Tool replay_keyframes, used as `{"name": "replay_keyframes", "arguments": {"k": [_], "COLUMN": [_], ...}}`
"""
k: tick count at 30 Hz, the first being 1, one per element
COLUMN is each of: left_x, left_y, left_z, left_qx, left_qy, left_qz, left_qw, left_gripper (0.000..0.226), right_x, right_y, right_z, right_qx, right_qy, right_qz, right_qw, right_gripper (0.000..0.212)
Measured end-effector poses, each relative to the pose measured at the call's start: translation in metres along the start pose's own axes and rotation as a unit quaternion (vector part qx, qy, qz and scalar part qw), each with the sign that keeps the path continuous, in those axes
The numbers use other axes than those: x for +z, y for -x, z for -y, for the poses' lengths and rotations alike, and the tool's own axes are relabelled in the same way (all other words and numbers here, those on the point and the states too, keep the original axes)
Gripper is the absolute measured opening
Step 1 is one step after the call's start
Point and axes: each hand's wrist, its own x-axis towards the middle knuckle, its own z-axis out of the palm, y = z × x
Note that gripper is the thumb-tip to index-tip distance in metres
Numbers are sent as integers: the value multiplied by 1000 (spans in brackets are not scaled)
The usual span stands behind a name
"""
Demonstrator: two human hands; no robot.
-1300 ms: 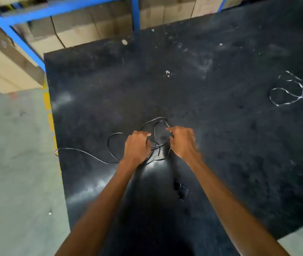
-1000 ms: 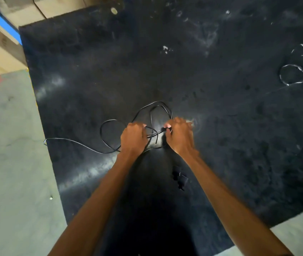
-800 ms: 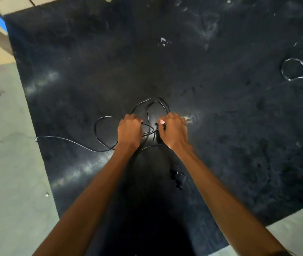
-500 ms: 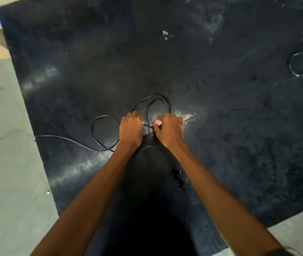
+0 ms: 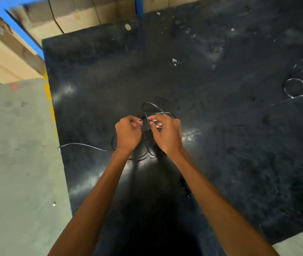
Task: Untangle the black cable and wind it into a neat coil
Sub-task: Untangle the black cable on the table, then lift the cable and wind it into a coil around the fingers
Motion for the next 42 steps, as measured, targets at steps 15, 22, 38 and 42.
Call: {"name": "replay_keyframes", "arguments": {"k": [15,22,38,42], "left_x": [-108,-139,-251,-269], "left_y": [42,61,147,153], "left_z": [-83,-113,-183,-194], "left_qx": [-70,62,136,168], "left_qy": [322,109,544,547], "left_qz": [41,-56,369,325], "left_qw": [943,991,741,753], "left_gripper": [19,32,22,38], "right_x": [-42,-104,-174,-154], "right_y": [41,29,20,30], "right_z": [87,123,233,243], "right_qx": [-155,-235,-355,-339], "right_qy": [-21,-24,-37,-76], "right_qz": [-48,-1,-66,-7], "right_qw": [986,972,932,938], "right_gripper": [16,18,19,18]}}
